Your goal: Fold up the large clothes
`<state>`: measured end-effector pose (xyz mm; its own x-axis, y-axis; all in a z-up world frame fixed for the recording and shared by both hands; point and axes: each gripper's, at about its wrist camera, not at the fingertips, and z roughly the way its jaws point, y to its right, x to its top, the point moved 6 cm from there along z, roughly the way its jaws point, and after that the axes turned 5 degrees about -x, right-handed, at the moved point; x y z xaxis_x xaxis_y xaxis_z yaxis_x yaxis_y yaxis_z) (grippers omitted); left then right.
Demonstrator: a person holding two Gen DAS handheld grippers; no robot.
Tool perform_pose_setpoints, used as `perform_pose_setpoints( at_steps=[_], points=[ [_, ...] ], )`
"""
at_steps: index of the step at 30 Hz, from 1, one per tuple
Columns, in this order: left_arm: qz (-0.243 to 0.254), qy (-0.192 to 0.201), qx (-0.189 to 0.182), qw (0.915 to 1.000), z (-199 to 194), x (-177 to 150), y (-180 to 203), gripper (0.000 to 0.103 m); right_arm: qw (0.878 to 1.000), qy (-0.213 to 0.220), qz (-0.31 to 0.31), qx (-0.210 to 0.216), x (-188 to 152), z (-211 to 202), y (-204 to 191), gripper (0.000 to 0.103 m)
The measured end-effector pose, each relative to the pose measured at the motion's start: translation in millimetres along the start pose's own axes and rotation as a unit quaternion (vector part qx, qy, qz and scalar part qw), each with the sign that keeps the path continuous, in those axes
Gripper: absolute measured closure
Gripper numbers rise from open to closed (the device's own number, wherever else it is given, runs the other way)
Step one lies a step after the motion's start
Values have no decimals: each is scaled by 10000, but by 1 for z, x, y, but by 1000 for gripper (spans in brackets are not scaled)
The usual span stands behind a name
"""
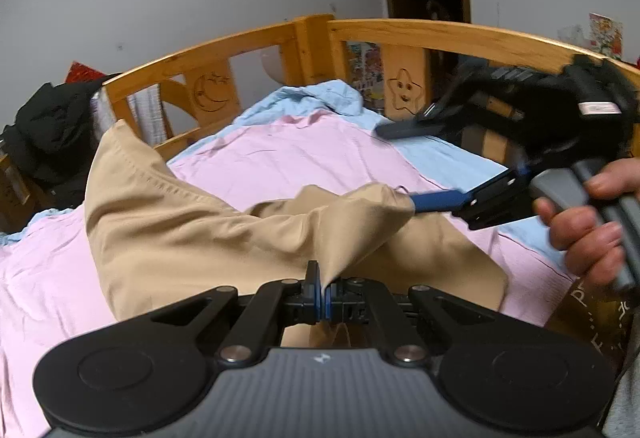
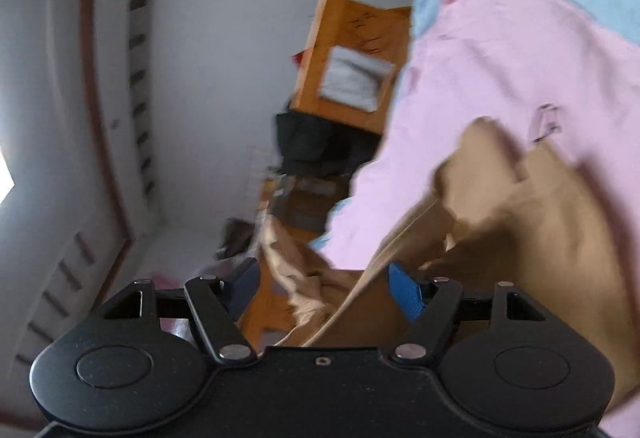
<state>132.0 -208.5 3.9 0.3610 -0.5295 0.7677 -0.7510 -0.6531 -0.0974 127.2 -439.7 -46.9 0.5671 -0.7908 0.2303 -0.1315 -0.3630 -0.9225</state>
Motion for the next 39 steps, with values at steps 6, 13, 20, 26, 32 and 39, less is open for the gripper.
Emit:
perform_pose_setpoints(
  at_steps=[6,13,20,26,32,39],
  points=[
    [245,61,-140,9996,7,-10,22,103,9899,5,-594,-1291,-3,11,28,62],
    [602,218,-506,9967,12,-17,57,103,9579,510,-2194,-1780,-5,-6,-5,96],
    [531,-92,-1020,9933,40,-30,76,103,9066,461,-3095,-2831,-7,-10,2,97],
    [288,-291,-1242,9914,64,-51,78,103,8833,162,-3254,-3371,-12,-2,27,97],
    [-240,-231,-1346,9903,60,-52,72,96,8837,241,-3207,-3402,-10,3,33,97],
    [-743,-102,-2081,9752,23,-40,59,69,8648,300,-3415,-3669,-10,4,35,97]
  ],
)
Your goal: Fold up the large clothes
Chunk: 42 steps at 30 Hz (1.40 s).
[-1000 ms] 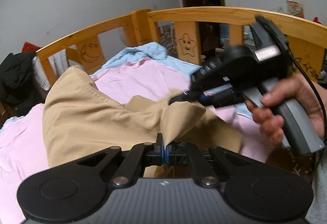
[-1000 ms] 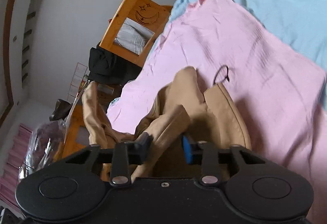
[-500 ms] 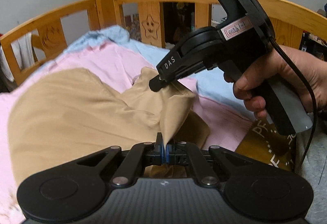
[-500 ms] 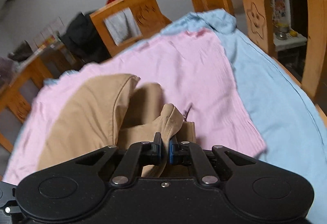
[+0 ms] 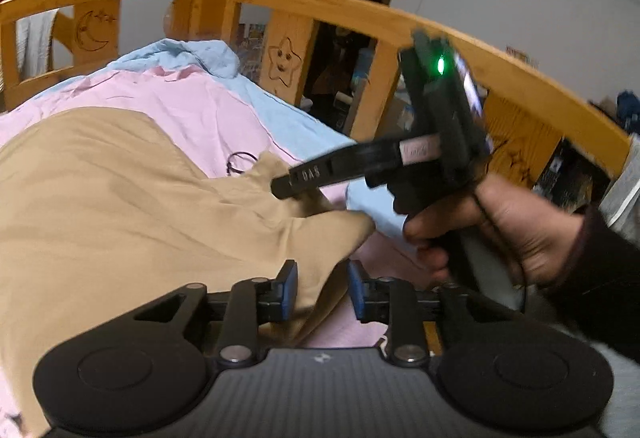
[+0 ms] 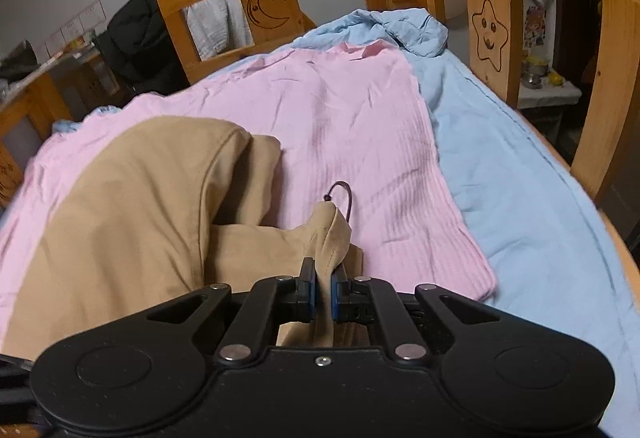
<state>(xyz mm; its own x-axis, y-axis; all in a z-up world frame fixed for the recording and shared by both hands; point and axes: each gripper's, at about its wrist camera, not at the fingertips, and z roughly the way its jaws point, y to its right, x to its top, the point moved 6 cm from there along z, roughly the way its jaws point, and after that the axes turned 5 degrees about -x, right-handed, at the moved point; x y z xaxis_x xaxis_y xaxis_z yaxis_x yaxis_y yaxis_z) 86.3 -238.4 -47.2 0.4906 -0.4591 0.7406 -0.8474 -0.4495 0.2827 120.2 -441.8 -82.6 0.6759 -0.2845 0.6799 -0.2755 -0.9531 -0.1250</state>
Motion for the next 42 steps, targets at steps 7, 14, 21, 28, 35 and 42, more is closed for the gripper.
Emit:
perform_pose_setpoints(
  at_steps=[7,14,21,28,35,42],
  points=[
    [-880,673,950,9893,-64,10,-31,31,9999,-30,130,-104,0,0,3,87],
    [-1979,1040,2274,9478,-112,-5,-91,22,9951,900,389,-106,17,-27,2,58],
    [-2926,675,2228,9275,-112,-43,-119,22,9876,739,-190,1375,18,-17,-55,37],
    [-2895,531,2154,9311,-107,-49,-118,21,9793,66,329,1995,37,31,-70,36],
    [-2807,449,2204,9331,-98,-48,-113,21,9746,-220,847,2061,31,53,-62,84],
    [-2630,353,1965,9439,-85,-43,-104,21,9790,446,958,1743,35,3,-47,96]
  ],
)
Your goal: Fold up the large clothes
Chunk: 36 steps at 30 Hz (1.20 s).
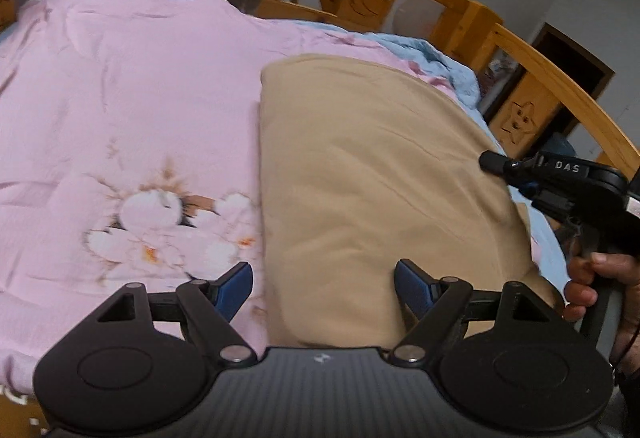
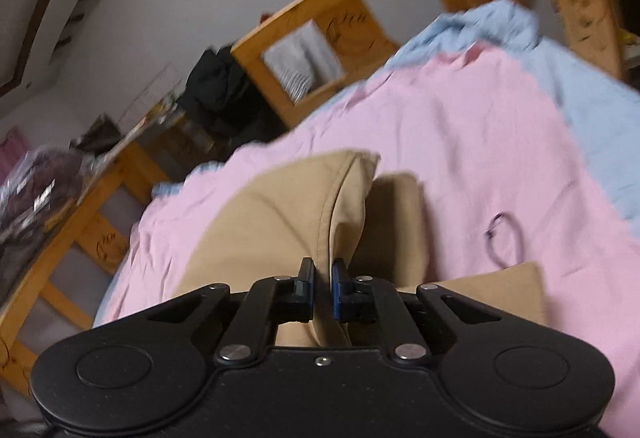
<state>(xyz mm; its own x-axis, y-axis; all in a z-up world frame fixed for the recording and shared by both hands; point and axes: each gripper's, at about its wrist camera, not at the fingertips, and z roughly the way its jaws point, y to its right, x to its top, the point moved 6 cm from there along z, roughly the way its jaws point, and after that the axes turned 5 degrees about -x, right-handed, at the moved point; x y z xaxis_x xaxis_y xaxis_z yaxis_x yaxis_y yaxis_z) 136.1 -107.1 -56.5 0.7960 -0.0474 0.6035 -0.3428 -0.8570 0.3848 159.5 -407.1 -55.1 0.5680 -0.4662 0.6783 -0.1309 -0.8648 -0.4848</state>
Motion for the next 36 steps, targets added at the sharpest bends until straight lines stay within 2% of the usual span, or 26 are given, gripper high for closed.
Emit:
perform_pose_setpoints(
  at_steps=[2,4,6,10,13,16,17,19,20,21,23,26,29,32,33,34,36],
  points=[
    [110,-46,-68,9999,4,-2,4,21,9992,50,-282,-287,-2,-7,4,96],
    [140,-102,-103,9998,8,-5,6,21,9965,-149,-547,-609,-11,4,12,96],
    [-33,-174,-170,9997,13,-7,3,20,9934,-352,-719,-818,-21,20,17,96],
    [-266,-241,-225,9991,16,-9,-5,19,9831,-273,-1400,-1143,-34,37,5,95],
    [-201,-198,-215,9994,14,-9,-6,19,9796,-102,-1643,-1157,-39,32,0,92],
    [-92,-90,-230,9997,8,-4,-4,21,9816,105,-1517,-1158,-35,15,0,84],
    [-62,18,-259,9996,4,-1,-4,22,9811,247,-1533,-1158,-31,7,-4,84],
    [64,333,-342,9988,-5,7,-4,23,9769,520,-1741,-1127,-18,-4,-19,74],
    [213,483,-411,9978,-8,12,-3,23,9755,629,-1826,-1054,-10,-6,-27,68],
    [415,587,-445,9964,-9,19,0,23,9746,677,-1932,-909,-2,-6,-39,67],
    [1076,786,-359,9904,-10,35,8,23,9738,613,-2089,-664,12,2,-62,67],
    [1995,1077,-293,9735,-5,60,22,25,9726,203,-2302,-239,26,33,-97,65],
    [2266,913,-663,9674,12,78,27,36,9651,-267,-2599,151,29,75,-121,65],
    [2324,577,-932,9664,32,83,34,41,9540,-646,-2923,144,21,107,-127,66],
    [2350,425,-938,9665,39,79,35,46,9468,-764,-3127,69,17,117,-125,67],
    [2421,335,-872,9657,46,76,36,46,9414,-831,-3269,34,12,122,-123,67],
    [2720,334,-639,9596,56,70,39,46,9382,-976,-3319,9,3,131,-114,67]
  ],
)
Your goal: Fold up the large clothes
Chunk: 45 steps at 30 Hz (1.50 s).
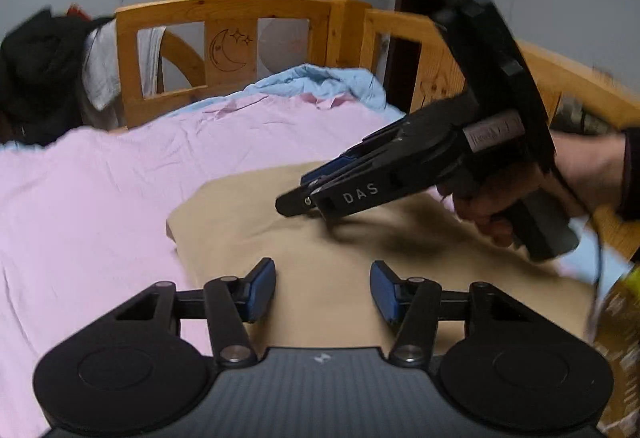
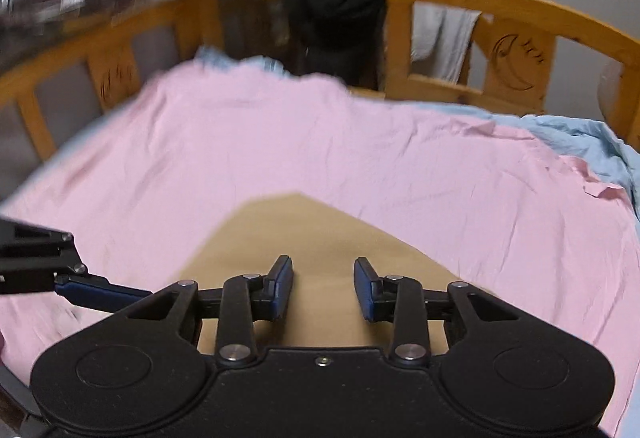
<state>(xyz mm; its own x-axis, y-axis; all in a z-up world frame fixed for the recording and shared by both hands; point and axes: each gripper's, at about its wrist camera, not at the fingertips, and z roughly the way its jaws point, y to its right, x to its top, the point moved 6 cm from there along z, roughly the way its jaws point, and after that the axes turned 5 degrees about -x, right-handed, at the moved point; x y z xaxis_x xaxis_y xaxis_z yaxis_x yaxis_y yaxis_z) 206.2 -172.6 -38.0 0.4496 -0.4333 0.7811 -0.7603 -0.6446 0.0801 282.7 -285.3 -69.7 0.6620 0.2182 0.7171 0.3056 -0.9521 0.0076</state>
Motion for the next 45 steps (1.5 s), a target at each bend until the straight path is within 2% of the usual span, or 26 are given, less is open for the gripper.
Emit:
perform_pose_setpoints(
  at_steps=[4,8,11,15,19,23,26,28,34,38,45],
  points=[
    [184,-132,234,9995,16,-4,6,45,9997,-147,193,25,-12,23,9,68],
    [203,-166,283,9993,24,-6,7,45,9980,-103,621,46,-21,40,21,68],
    [204,-172,295,9992,22,-3,6,45,9969,-18,777,90,-20,36,26,67],
    [-435,-24,170,9989,1,1,-3,45,9947,268,975,-181,-16,-1,37,67],
    [-1326,300,-205,9905,-34,-14,-14,45,9946,298,926,-367,-35,-56,39,67],
    [-1598,315,-236,9864,-61,-35,-14,45,9960,325,742,-375,-65,-103,22,60],
    [-1565,79,-194,9874,-66,-46,-7,45,9971,290,557,-426,-90,-122,2,48],
    [-1460,-122,-57,9892,-62,-52,-3,45,9982,228,267,-493,-105,-125,-14,47],
    [-1307,-178,156,9911,-54,-59,7,42,9956,106,60,-933,-133,-115,-16,47],
    [-1171,-139,303,9926,-50,-64,15,42,9959,-38,248,-874,-139,-105,-12,48],
    [-1210,-89,353,9920,-48,-69,16,42,9956,-39,244,-900,-141,-100,-13,48]
  ],
)
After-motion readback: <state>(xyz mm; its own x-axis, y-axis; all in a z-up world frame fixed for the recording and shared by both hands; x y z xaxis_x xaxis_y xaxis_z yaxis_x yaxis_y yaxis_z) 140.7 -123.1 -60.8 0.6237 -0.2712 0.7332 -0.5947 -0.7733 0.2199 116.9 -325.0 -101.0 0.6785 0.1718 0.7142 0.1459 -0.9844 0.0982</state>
